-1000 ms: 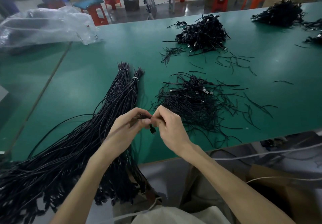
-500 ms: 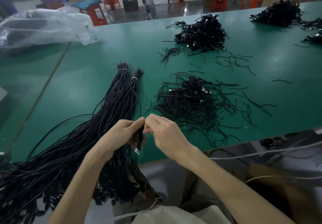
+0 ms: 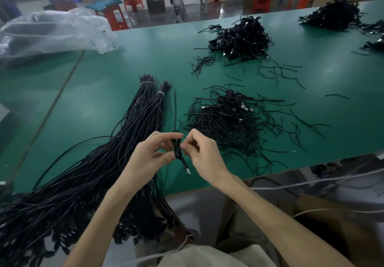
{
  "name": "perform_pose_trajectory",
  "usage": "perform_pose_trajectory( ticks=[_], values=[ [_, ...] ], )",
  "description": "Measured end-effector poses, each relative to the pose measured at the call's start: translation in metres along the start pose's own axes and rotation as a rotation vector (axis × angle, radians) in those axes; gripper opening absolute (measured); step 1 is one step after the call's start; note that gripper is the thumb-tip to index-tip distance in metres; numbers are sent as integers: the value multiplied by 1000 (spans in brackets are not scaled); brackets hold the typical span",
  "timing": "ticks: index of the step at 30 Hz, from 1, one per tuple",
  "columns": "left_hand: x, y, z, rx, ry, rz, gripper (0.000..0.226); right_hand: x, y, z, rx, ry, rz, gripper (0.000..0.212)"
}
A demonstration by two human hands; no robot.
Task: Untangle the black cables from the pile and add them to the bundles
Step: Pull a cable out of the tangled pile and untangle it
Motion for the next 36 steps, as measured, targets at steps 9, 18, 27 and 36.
perform_pose_trajectory(
  ticks=[9,18,27,36],
  values=[
    [-1,-10,-3,-76,-47,-289,36,7,10,9,22,-119,59,15],
    [17,-6,2,30,-384,-128,57,31,16,25,-234,-638,539,22],
    [39,-44,17,-141,-389,-554,19,-16,-18,-12,-48,178,-146,16],
    [48,-46,24,-16,-495,-1057,42,-18,-110,-102,-391,419,-272,20]
  ],
)
Point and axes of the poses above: each hand's wrist, its own z-axis away from the middle knuckle, its own y-axis out of the palm, x = y × z, the point moved 6 cm from there along -z, towards the middle knuckle, and after that the axes turned 15 degrees about y, right-handed, at the moved point
